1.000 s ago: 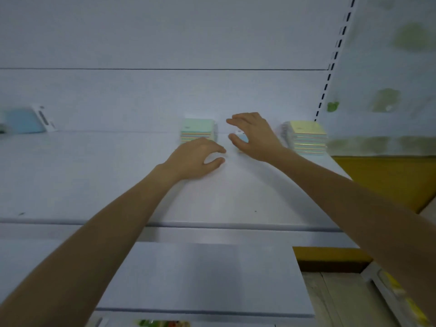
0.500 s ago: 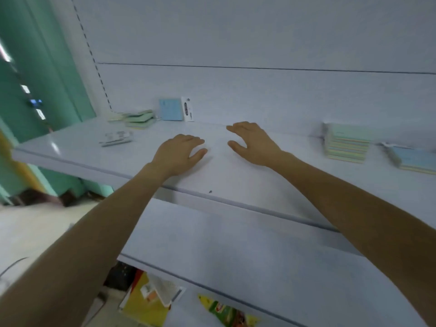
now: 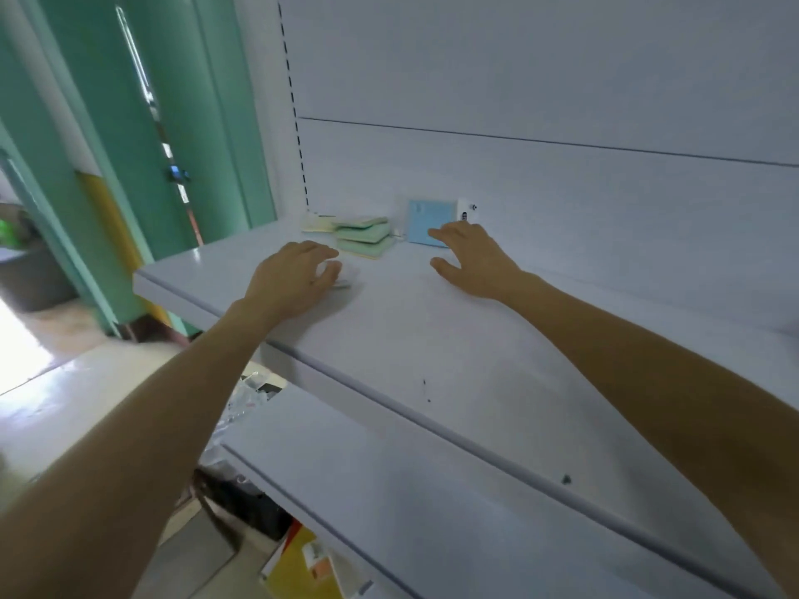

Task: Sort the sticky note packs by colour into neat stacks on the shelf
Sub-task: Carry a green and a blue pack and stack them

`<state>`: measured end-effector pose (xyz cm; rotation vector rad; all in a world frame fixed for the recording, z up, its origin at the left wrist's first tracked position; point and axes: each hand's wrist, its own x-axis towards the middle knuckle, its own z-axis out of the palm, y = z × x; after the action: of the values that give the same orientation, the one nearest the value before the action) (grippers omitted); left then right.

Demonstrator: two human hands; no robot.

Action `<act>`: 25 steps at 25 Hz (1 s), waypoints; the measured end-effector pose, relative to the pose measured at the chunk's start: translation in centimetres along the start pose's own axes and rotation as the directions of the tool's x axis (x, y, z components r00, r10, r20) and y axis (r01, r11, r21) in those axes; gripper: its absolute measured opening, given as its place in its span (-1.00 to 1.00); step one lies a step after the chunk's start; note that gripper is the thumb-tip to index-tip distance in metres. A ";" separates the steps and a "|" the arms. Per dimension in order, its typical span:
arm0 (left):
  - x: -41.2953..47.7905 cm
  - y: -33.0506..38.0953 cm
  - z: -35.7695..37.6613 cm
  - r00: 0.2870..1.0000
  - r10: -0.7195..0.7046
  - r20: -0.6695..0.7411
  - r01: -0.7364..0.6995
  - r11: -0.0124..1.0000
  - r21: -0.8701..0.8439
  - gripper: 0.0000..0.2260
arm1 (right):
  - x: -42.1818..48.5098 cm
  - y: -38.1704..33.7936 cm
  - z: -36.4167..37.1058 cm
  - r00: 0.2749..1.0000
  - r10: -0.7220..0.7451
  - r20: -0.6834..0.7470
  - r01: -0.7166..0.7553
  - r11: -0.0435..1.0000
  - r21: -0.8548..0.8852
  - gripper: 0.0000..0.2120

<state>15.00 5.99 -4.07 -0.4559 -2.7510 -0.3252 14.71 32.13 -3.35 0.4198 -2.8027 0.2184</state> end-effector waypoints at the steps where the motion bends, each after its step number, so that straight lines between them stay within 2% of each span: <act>1: 0.8 -1.2 0.0 1.000 -0.014 0.025 0.014 1.000 -0.001 -0.66 | 1.7 0.3 0.2 1.000 -0.006 -0.017 0.006 1.000 -0.013 -0.51; 4: 2.8 -3.7 0.4 0.982 0.043 0.186 -0.026 0.996 -0.091 -0.66 | 6.0 1.0 0.7 0.996 -0.036 -0.081 0.032 0.999 -0.042 -0.50; 7: 4.4 -4.6 0.9 0.927 0.102 0.361 -0.014 0.971 -0.239 -0.68 | 8.9 1.8 1.5 0.999 -0.009 -0.036 0.005 0.994 -0.109 -0.48; 10: 6.1 -4.8 0.8 0.906 0.128 0.405 -0.043 0.976 -0.212 -0.67 | 9.9 2.6 2.5 0.998 0.061 -0.007 -0.061 0.979 -0.195 -0.48; 14: 7.9 -4.5 0.3 0.844 0.183 0.504 -0.086 0.974 -0.210 -0.67 | 10.0 2.5 2.4 0.984 0.126 -0.127 -0.152 0.963 -0.225 -0.51; 17: 8.6 -3.3 0.6 0.839 0.218 0.498 -0.149 0.973 -0.174 -0.63 | 10.3 2.0 1.6 0.977 0.164 -0.133 -0.192 0.953 -0.234 -0.49; 20: 8.6 -1.9 1.5 0.860 0.294 0.417 -0.225 0.952 -0.207 -0.61 | 9.8 2.2 1.0 0.963 0.255 -0.087 -0.265 0.953 -0.145 -0.45; 22: 8.6 -1.1 2.0 0.846 0.349 0.404 -0.265 0.932 -0.248 -0.58 | 8.9 2.9 0.3 0.930 0.345 -0.128 -0.349 0.937 -0.013 -0.46; 25: 9.0 0.3 2.8 0.812 0.372 0.450 -0.344 0.928 -0.145 -0.44 | 7.0 4.3 -1.0 0.882 0.436 -0.176 -0.421 0.899 0.120 -0.43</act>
<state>6.25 9.49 -3.33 -1.1961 -3.0237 -0.2163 7.29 34.58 -0.69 -0.2096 -2.6550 0.4401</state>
